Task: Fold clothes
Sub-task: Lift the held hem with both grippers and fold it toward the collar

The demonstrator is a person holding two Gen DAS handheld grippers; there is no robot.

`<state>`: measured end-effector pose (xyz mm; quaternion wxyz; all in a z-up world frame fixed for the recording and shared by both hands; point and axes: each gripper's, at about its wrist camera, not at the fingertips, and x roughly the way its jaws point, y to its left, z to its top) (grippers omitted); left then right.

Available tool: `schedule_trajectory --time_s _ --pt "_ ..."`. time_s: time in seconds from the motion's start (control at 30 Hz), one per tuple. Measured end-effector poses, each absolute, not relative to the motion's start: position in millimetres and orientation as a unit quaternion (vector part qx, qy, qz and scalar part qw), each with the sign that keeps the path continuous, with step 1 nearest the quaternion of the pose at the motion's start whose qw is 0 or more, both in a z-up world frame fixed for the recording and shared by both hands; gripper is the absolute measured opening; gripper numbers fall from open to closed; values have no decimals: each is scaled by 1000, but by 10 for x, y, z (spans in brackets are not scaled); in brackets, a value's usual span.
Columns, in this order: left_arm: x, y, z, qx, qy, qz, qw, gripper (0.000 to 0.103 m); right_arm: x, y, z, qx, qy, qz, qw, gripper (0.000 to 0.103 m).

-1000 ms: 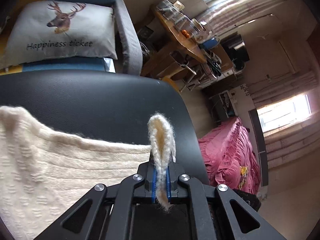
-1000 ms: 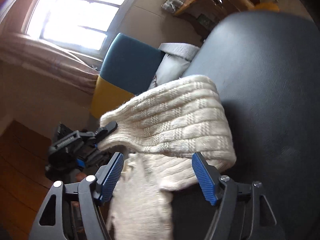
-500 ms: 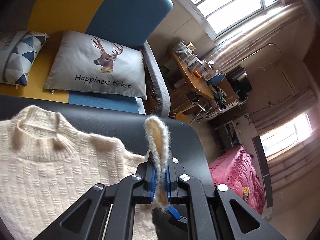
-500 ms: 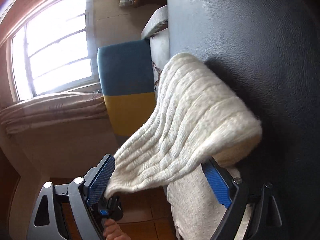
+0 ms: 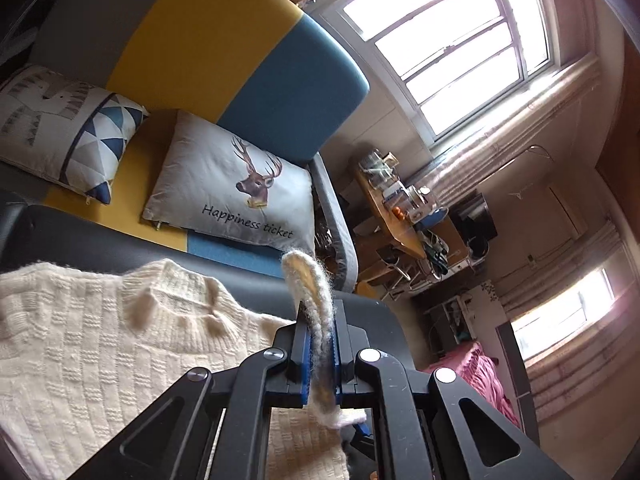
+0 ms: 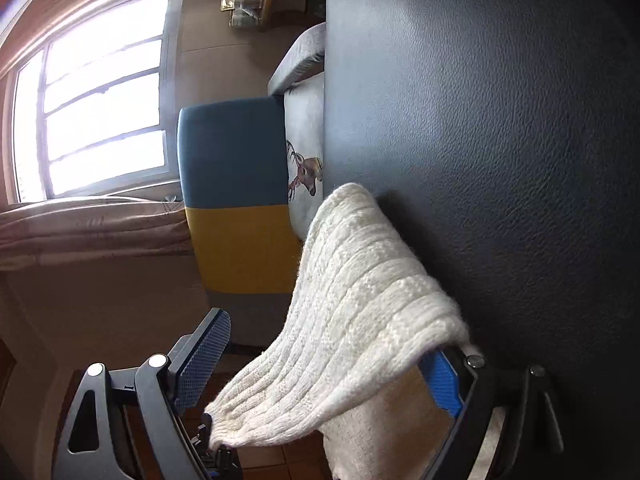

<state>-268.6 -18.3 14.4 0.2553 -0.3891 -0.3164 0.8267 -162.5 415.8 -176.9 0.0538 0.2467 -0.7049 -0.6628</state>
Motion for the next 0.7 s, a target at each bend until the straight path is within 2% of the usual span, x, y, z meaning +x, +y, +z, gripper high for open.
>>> schedule_trajectory --time_s 0.33,0.57,0.7 --pt "-2515 -1102 -646 -421 -325 830 166 7 -1826 3748 -1741 292 -661 -688 73 90" --pt "-2408 -1365 -1128 -453 -301 830 125 7 -1689 3761 -1746 294 -659 -688 74 90" --pt "-2346 -1462 -1254 -456 -296 832 111 7 -1679 3695 -1690 317 -624 -710 76 90"
